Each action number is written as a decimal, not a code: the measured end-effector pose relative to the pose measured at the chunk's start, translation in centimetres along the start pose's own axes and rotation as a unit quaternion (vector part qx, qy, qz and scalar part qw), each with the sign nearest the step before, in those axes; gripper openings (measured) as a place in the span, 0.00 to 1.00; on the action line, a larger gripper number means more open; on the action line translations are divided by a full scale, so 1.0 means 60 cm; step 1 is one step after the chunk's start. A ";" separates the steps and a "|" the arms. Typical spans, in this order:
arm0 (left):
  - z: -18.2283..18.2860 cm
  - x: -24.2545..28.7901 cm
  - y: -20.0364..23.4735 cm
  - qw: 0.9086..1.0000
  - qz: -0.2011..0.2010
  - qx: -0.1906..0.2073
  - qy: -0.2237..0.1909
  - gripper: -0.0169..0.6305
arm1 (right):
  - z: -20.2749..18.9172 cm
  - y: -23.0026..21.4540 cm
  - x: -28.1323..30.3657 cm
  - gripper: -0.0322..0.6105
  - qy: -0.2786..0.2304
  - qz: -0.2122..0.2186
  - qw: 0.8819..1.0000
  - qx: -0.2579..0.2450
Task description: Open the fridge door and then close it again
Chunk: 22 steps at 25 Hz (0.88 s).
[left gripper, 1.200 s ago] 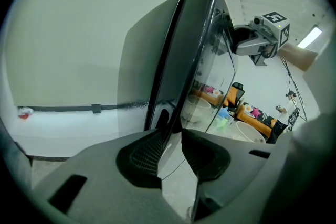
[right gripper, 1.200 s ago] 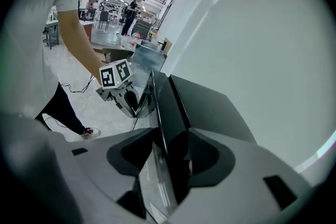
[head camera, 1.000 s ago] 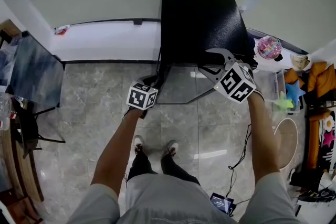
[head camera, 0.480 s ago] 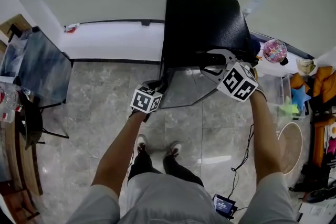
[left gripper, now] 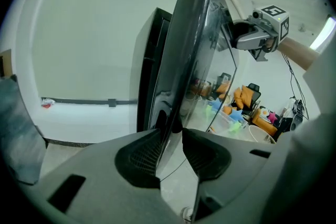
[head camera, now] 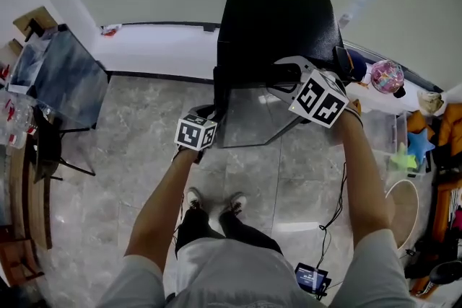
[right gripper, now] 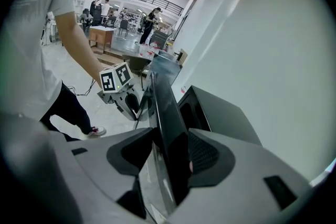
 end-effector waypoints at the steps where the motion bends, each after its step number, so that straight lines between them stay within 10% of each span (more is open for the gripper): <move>1: 0.000 -0.002 -0.004 1.000 0.004 -0.002 0.001 0.18 | -0.001 0.001 -0.002 0.38 -0.004 0.003 1.000 -0.004; 22: -0.083 -0.083 -0.156 0.993 0.105 -0.059 -0.004 0.18 | -0.028 0.074 -0.058 0.38 -0.052 0.074 0.992 -0.086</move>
Point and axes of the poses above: the fingertips, and each gripper's own axes: x forward along the fingers, y to its left, z out of its top, the point moved 10 cm from there along -x, backward along the fingers, and after that the axes turned 8 degrees about z, right-handed, at the moved point
